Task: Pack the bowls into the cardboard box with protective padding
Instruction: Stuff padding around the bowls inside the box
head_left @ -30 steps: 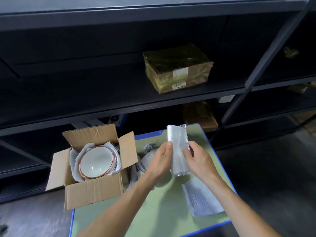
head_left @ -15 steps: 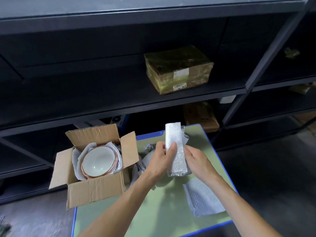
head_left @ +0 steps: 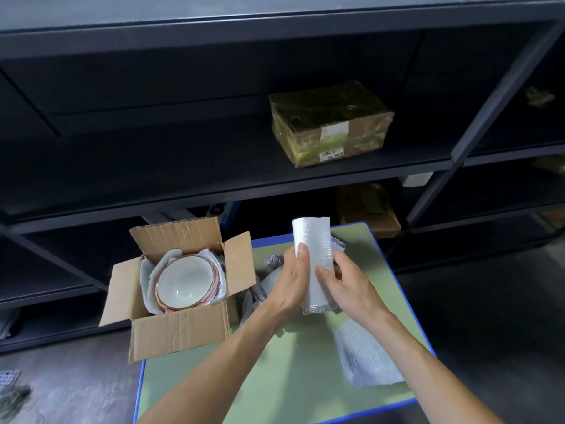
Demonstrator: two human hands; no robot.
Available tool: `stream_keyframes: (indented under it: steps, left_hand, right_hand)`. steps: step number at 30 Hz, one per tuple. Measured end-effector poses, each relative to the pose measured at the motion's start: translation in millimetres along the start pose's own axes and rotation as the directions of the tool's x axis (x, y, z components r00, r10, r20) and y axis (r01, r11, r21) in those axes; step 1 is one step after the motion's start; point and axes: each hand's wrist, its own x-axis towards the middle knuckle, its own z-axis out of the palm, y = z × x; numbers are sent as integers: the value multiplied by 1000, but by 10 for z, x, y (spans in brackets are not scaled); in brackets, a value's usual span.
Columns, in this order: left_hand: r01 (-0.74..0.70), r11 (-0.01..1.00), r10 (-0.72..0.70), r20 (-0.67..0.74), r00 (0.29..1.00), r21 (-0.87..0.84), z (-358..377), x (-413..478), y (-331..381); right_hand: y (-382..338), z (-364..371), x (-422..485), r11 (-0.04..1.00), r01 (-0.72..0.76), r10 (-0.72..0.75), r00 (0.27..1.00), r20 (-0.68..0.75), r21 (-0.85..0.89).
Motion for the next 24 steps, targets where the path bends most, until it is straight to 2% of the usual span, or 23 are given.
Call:
stream_keyframes:
  steps: [7, 10, 16, 20, 22, 24]
  left_hand:
    - [-32, 994, 18, -129, 992, -108, -196, -35, 33]
    - [-101, 978, 68, -175, 982, -184, -321, -66, 85]
    - [-148, 980, 112, -244, 963, -135, -586, -124, 124]
    - [-97, 981, 55, -236, 970, -171, -784, -194, 127]
    - [-75, 977, 27, -236, 971, -200, -907, -186, 66]
    - [-96, 975, 51, -220, 974, -202, -1025, -208, 33]
  right_hand:
    - [-117, 53, 133, 997, -4, 6, 999, -34, 78]
    - [-184, 111, 185, 997, -19, 20, 1000, -20, 74]
    - [-384, 337, 234, 973, -15, 12, 1000, 16, 229]
    - [-616, 526, 179, 990, 91, -83, 994, -77, 108]
    - [-767, 633, 149, 989, 130, -129, 991, -26, 70]
    - [-873, 754, 127, 990, 113, -114, 993, 11, 85]
